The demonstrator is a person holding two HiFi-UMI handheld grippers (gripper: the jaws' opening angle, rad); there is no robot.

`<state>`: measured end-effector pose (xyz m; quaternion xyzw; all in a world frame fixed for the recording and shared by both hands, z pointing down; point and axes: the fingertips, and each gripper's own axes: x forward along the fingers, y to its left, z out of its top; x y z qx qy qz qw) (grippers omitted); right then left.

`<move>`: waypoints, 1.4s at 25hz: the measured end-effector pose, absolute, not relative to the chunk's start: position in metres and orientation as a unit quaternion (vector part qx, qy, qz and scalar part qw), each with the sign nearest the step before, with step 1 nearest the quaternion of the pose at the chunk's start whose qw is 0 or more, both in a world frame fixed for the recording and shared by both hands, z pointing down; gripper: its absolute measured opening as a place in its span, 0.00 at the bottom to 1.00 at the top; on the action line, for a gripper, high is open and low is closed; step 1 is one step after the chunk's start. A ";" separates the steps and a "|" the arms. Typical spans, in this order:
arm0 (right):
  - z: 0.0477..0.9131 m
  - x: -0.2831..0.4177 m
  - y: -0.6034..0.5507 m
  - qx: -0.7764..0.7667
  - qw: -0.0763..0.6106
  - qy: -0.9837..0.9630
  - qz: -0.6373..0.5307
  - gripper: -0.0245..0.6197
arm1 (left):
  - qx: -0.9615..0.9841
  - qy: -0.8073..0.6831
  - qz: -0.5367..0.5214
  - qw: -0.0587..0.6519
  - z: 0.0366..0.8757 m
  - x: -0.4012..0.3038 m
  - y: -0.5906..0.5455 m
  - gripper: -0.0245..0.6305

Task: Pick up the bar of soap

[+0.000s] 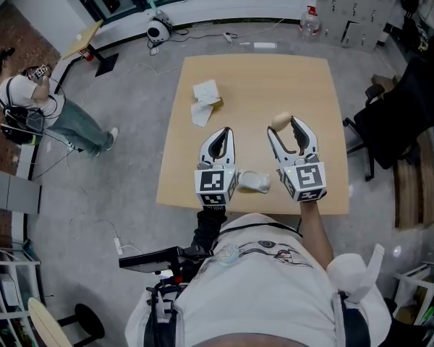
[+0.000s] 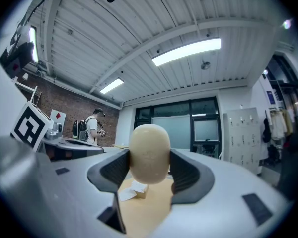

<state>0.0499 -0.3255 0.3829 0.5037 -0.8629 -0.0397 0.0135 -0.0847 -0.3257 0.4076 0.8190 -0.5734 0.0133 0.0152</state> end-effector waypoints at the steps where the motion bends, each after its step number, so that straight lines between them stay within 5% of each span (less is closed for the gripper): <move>1: 0.383 0.050 -0.326 0.503 0.013 -0.863 -0.040 0.43 | 0.819 -0.574 0.014 0.015 0.408 -0.085 -0.326 0.04; 35: 0.382 0.052 -0.324 0.498 0.009 -0.866 -0.042 0.43 | 0.816 -0.578 0.019 0.014 0.409 -0.083 -0.324 0.04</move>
